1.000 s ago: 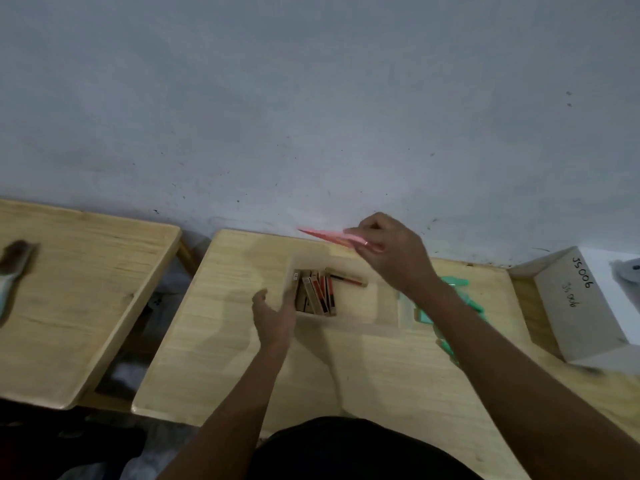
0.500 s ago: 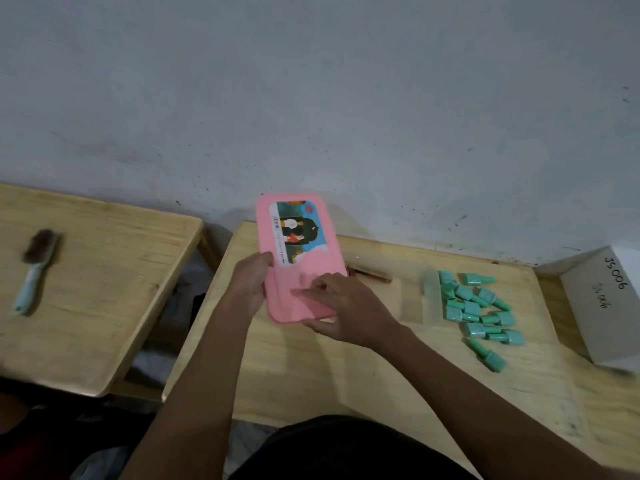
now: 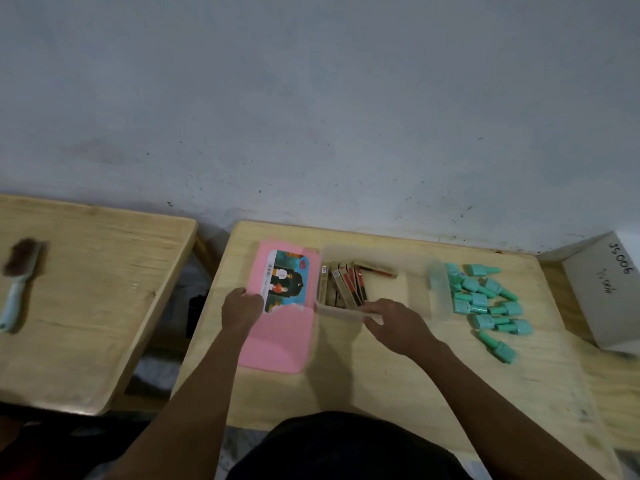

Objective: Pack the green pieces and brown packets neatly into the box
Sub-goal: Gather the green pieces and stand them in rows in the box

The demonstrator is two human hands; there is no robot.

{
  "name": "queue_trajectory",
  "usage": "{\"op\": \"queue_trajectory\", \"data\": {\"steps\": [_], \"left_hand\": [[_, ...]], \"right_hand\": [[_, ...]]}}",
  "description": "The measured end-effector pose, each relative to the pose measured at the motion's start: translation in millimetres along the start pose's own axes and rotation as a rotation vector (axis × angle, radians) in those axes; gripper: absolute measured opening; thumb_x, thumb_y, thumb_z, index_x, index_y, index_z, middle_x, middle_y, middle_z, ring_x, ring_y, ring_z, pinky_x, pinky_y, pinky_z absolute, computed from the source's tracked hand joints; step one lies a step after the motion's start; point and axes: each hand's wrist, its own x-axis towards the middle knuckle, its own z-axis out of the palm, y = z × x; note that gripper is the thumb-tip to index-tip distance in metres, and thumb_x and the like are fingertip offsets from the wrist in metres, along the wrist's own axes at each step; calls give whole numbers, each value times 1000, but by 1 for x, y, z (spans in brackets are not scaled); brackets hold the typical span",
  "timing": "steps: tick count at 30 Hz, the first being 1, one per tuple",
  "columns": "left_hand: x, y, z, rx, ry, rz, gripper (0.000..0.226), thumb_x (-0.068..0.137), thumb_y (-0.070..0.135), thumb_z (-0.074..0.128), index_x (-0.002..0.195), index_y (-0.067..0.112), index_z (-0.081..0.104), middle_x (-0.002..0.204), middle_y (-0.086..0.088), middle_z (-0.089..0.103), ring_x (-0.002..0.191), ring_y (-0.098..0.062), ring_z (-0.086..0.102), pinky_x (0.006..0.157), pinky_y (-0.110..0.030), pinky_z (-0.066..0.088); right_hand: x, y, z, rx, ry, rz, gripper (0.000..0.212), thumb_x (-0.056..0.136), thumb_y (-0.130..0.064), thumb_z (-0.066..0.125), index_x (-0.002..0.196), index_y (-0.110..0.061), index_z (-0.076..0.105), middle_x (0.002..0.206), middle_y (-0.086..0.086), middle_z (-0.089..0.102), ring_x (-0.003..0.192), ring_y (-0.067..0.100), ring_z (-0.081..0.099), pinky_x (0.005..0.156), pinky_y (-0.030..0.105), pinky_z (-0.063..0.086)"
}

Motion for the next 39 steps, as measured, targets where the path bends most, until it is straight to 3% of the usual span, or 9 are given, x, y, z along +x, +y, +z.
{"op": "queue_trajectory", "data": {"steps": [2, 5, 7, 10, 15, 20, 25, 36, 39], "left_hand": [[-1, 1, 12, 188, 61, 79, 47, 88, 32, 53, 128, 7, 51, 127, -20, 51, 117, -38, 47, 97, -44, 40], [-14, 21, 28, 43, -48, 293, 42, 93, 35, 52, 123, 7, 56, 115, -14, 56, 108, -31, 55, 84, -35, 47], [-21, 35, 40, 8, -203, 431, 30, 94, 32, 52, 106, 9, 65, 100, -6, 64, 92, -22, 59, 69, -25, 44], [-25, 48, 54, 85, -256, 547, 24, 95, 21, 53, 101, 6, 71, 94, 0, 66, 84, -13, 58, 74, -21, 45], [-15, 56, 57, 181, -283, 544, 26, 94, 15, 52, 75, 7, 67, 73, 0, 61, 67, -8, 54, 81, -31, 49], [-3, 57, 56, 166, -353, 511, 22, 93, 14, 54, 82, 5, 71, 85, -7, 67, 84, -23, 64, 88, -39, 54], [-2, 55, 58, 100, -344, 464, 21, 92, 14, 55, 96, 1, 72, 101, -12, 69, 98, -26, 65, 93, -41, 53], [-9, 55, 61, 25, -315, 449, 21, 93, 13, 54, 99, 2, 71, 91, -2, 62, 91, -19, 60, 85, -32, 50], [-12, 55, 63, 36, -292, 439, 19, 93, 12, 51, 90, 6, 69, 83, -3, 60, 83, -17, 57, 82, -34, 50]], "right_hand": [[4, 5, -2, 34, -6, -1, 29, 94, -39, 52, 119, -33, 65, 124, -10, 63, 107, 11, 59, 87, 33, 50], [16, 14, -9, 88, 32, 33, 26, 94, -41, 52, 112, -32, 67, 118, -10, 66, 96, 6, 61, 82, 30, 51], [28, 21, -15, 108, 98, 75, 29, 93, -40, 54, 118, -31, 64, 123, -8, 62, 102, 8, 60, 84, 30, 49], [52, 31, -23, 49, 107, 137, 42, 94, -37, 54, 134, -26, 53, 137, -2, 52, 120, 18, 53, 95, 36, 47], [80, 39, -25, -171, 15, 221, 50, 95, -33, 49, 144, -26, 39, 143, -1, 44, 122, 24, 52, 95, 42, 48], [92, 37, -15, -276, 93, 243, 36, 94, -23, 48, 130, -19, 50, 124, 5, 50, 109, 25, 53, 72, 37, 42], [88, 35, -5, -347, 178, 207, 22, 94, -29, 47, 111, -16, 53, 112, 5, 56, 101, 23, 52, 71, 36, 43], [71, 15, 8, 230, 51, 391, 40, 89, -60, 47, 105, -31, 70, 97, -6, 71, 89, 18, 65, 72, 30, 47], [65, 11, -2, 313, -23, 342, 53, 90, -63, 40, 69, -21, 66, 71, -3, 65, 68, 17, 59, 61, 28, 41]]}}
